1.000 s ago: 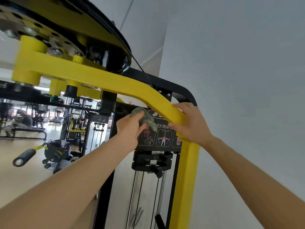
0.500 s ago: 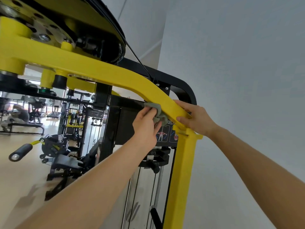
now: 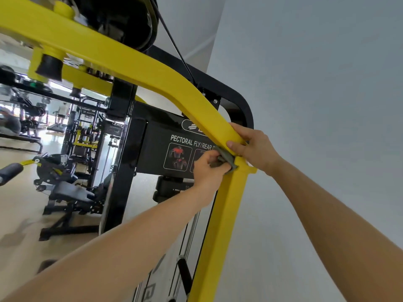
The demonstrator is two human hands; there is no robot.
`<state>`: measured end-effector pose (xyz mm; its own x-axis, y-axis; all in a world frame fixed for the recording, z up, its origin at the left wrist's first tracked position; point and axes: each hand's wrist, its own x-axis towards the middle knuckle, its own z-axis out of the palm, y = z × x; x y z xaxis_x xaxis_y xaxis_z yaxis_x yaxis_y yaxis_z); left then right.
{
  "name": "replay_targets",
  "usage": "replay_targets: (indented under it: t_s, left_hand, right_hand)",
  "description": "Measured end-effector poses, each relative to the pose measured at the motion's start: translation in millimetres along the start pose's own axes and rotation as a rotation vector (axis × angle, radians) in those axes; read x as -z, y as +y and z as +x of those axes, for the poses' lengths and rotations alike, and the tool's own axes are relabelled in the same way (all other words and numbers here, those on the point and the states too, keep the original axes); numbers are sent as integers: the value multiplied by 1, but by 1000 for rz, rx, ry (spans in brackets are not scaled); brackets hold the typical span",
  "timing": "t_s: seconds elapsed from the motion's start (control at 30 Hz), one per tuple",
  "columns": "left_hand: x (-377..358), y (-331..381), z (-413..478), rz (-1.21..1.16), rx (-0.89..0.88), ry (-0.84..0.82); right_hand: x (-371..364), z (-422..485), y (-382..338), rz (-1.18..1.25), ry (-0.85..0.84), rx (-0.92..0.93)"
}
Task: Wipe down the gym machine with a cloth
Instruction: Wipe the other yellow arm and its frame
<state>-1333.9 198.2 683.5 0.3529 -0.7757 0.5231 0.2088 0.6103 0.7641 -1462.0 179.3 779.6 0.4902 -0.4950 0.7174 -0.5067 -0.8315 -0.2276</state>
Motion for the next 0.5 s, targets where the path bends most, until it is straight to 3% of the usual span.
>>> replay_targets:
  t_s: [0.27,0.5]
  left_hand:
    - [16,-29,2,307,-360,-108]
    - [24,-51,-5,407,-463,-80]
  right_hand:
    - [1,-2,0,-4,7,-39]
    - [-1,-4,-4,44,14,-64]
